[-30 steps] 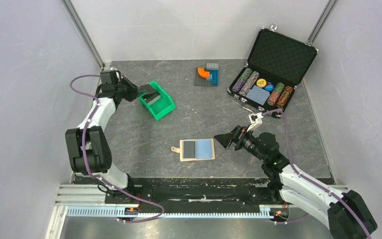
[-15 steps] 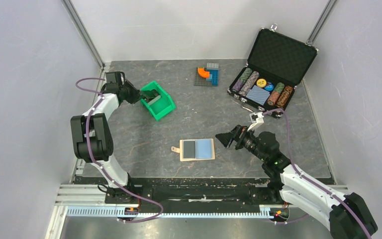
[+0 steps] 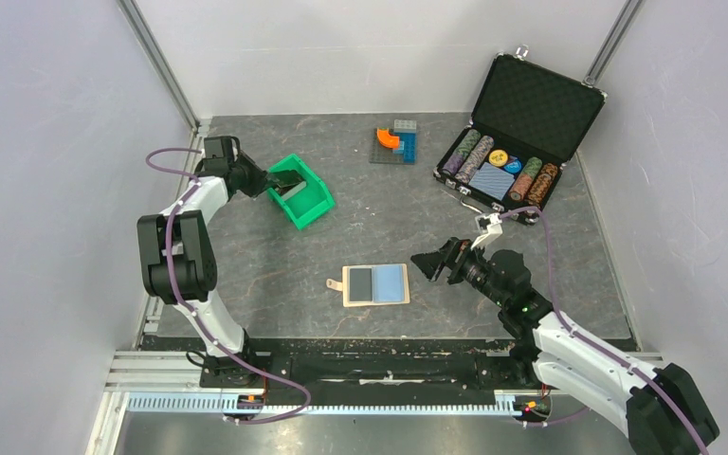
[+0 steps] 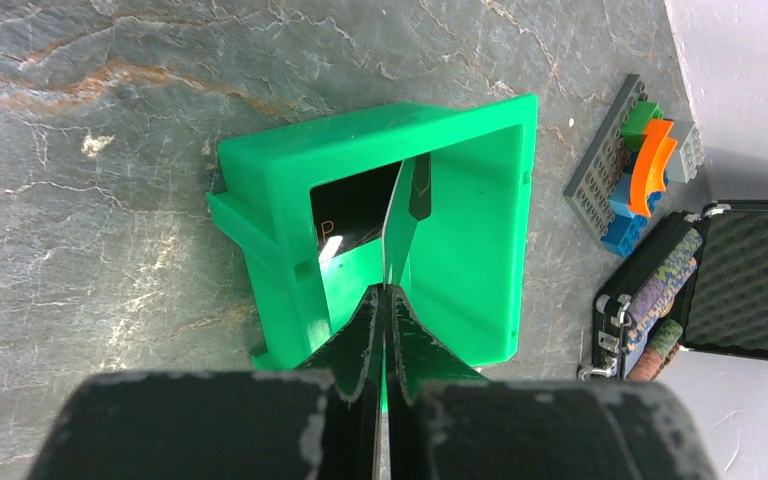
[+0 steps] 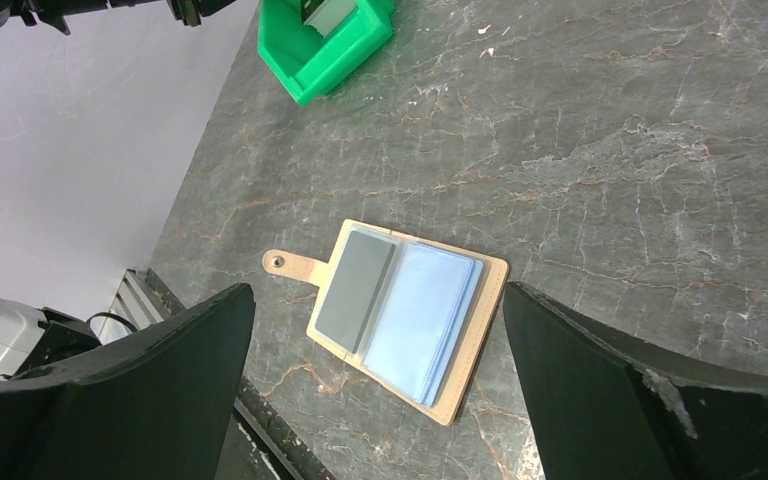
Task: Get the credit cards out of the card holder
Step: Place the credit card in the storage box.
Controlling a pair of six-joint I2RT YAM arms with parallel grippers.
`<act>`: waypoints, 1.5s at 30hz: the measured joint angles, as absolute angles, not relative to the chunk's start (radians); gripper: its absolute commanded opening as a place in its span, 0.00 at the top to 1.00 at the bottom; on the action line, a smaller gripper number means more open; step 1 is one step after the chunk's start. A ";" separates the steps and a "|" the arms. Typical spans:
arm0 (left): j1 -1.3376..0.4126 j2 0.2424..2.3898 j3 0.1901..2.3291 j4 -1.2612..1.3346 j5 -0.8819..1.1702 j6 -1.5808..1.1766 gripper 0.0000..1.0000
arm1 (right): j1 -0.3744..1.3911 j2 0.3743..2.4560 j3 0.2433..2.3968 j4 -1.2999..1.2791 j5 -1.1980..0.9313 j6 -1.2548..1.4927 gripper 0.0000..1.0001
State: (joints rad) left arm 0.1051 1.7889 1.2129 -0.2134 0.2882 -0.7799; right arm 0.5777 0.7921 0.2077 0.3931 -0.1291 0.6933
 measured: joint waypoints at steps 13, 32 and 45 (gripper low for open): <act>0.105 1.809 1.213 -0.198 0.274 -0.780 0.92 | 0.578 0.815 0.208 0.393 -0.129 0.687 0.02; 0.105 1.839 1.272 -0.193 0.262 -0.780 0.73 | 0.578 0.821 0.232 0.387 -0.130 0.681 0.02; 0.099 1.833 1.338 -0.270 0.265 -0.762 0.70 | 0.578 0.865 0.256 0.371 -0.154 0.678 0.02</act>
